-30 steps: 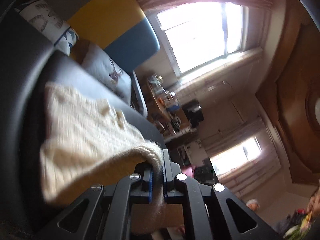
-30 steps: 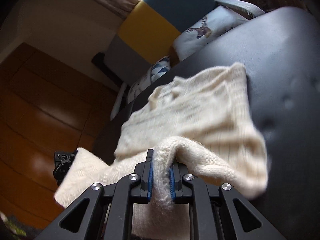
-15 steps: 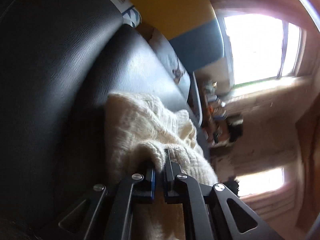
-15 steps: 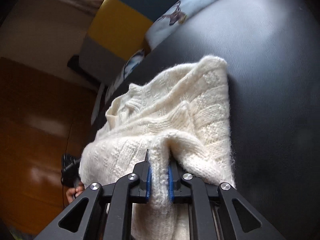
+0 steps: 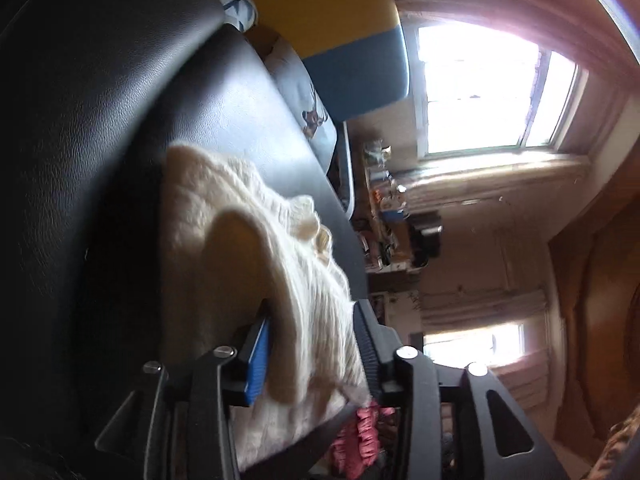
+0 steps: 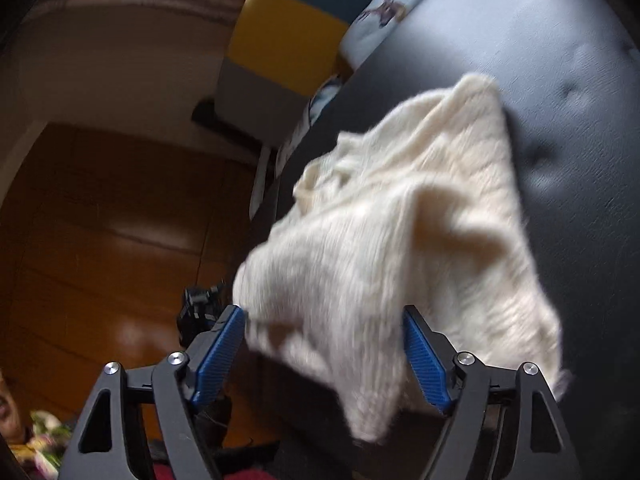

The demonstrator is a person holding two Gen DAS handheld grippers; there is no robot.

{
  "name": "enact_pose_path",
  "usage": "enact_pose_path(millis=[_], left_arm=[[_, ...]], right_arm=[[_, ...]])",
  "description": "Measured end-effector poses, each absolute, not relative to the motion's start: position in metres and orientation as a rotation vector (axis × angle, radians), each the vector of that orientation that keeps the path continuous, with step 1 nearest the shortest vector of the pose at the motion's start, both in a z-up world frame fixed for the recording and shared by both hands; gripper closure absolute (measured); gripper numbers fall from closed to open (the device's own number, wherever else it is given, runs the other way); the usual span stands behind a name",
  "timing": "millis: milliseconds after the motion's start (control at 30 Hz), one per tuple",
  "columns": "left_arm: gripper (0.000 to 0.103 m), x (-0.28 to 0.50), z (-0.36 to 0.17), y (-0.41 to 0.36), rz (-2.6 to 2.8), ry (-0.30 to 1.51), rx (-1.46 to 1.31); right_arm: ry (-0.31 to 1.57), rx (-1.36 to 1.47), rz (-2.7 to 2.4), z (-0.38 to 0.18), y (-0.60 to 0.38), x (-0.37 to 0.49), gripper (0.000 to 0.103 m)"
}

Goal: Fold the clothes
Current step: 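Fold the sweater over with the right gripper while the left gripper holds the other end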

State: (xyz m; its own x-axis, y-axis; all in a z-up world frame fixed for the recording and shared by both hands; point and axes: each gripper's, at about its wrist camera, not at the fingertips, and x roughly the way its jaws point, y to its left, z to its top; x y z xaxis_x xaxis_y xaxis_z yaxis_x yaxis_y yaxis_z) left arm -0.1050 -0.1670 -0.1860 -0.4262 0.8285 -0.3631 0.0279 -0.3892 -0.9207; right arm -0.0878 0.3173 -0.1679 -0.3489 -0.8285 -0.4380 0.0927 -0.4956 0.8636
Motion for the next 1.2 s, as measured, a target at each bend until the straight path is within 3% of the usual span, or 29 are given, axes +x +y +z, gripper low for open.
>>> enact_pose_path(millis=[233,467,600,733,900,967,1033,1100,1200], left_arm=[[0.062,-0.119,-0.182,-0.151,1.793,-1.279,-1.173],[0.062,-0.167,-0.175,-0.171,1.765,-1.509,-1.058],[0.062,-0.165,-0.175,-0.179,1.813,-1.504,-1.076],[0.062,-0.145,-0.184,-0.200,1.927,-1.426,-1.167],[0.062,-0.142,-0.180,-0.199,2.111,-1.202,-1.304],[0.062,-0.147,-0.174,-0.189,2.186,-1.098,-1.330],[0.061,-0.152,-0.165,-0.177,2.239,-0.985,-1.328],[0.061,-0.156,-0.156,-0.166,2.285,-0.872,-1.324],[0.059,-0.161,-0.151,-0.150,2.323,-0.691,-1.347]], right_arm=[[-0.958,1.260,-1.812,-0.169,0.283,-0.116,0.022],[-1.118,1.064,-1.996,-0.147,0.317,-0.168,0.022],[-1.090,1.053,-2.076,-0.136,0.328,-0.165,0.022],[-0.833,1.114,-2.271,-0.120,0.333,-0.138,0.021],[-0.423,1.207,-2.497,-0.117,0.332,-0.130,0.024],[-0.315,1.244,-2.533,-0.124,0.324,-0.150,0.037],[-0.199,1.301,-2.545,-0.135,0.307,-0.171,0.058],[0.006,1.384,-2.580,-0.143,0.290,-0.181,0.068],[0.222,1.451,-2.572,-0.154,0.269,-0.183,0.071]])
